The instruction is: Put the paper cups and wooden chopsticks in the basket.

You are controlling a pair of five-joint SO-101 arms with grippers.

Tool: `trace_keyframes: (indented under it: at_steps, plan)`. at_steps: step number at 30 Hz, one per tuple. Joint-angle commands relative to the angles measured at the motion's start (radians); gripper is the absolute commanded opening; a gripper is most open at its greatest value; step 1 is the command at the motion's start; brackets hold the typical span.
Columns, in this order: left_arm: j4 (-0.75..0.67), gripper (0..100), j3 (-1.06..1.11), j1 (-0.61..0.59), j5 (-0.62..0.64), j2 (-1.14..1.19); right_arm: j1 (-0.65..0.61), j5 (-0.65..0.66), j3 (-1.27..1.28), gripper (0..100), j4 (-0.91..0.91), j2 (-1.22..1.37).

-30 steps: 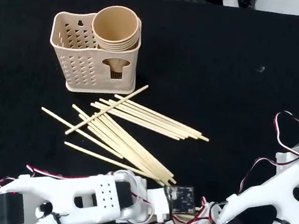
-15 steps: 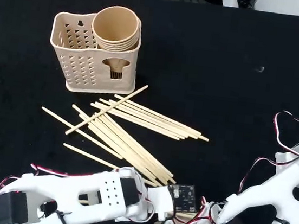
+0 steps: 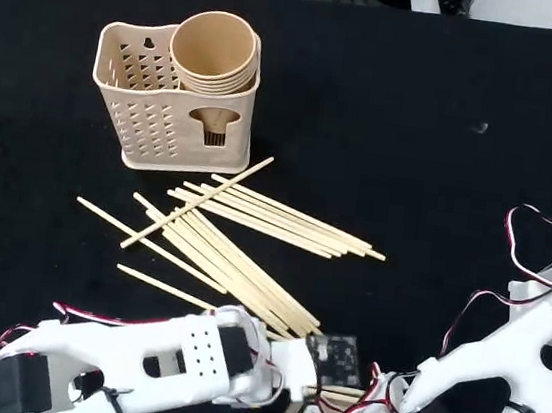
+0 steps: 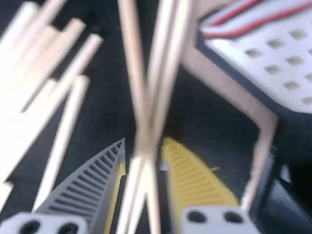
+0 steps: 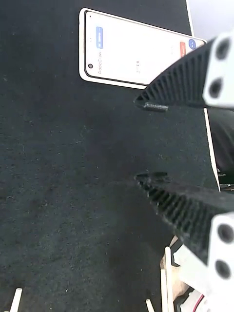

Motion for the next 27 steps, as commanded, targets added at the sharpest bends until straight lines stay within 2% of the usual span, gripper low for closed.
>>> trace_keyframes:
  at_steps: [1, 6, 13, 19, 22, 25, 27]
  plan:
    - [-0.006, 20, 0.002, -0.001, 0.006, 0.002, 0.012, 0.011, -0.05, 21.5, 0.008, -0.025]
    - [-0.011, 20, 0.002, -0.002, 0.005, 0.002, 0.015, 0.011, -0.05, 21.5, 0.008, -0.025]
    - [-0.011, 4, 0.015, 0.002, 0.02, -0.005, 0.014, 0.011, -0.05, 21.5, 0.008, -0.021]
    - [-0.003, 3, 0.028, 0.004, 0.078, -0.011, 0.012, 0.011, -0.05, 21.6, 0.006, -0.019]
    - [0.06, 3, -0.004, 0.005, 0.077, -0.011, 0.012, 0.011, -0.05, 21.6, 0.006, -0.019]
    - [0.183, 3, -0.084, -0.005, 0.074, -0.011, 0.012, 0.011, -0.05, 21.6, 0.006, -0.019]
    - [0.235, 3, -0.116, -0.033, 0.029, -0.011, 0.012, 0.011, -0.05, 21.6, 0.006, -0.021]
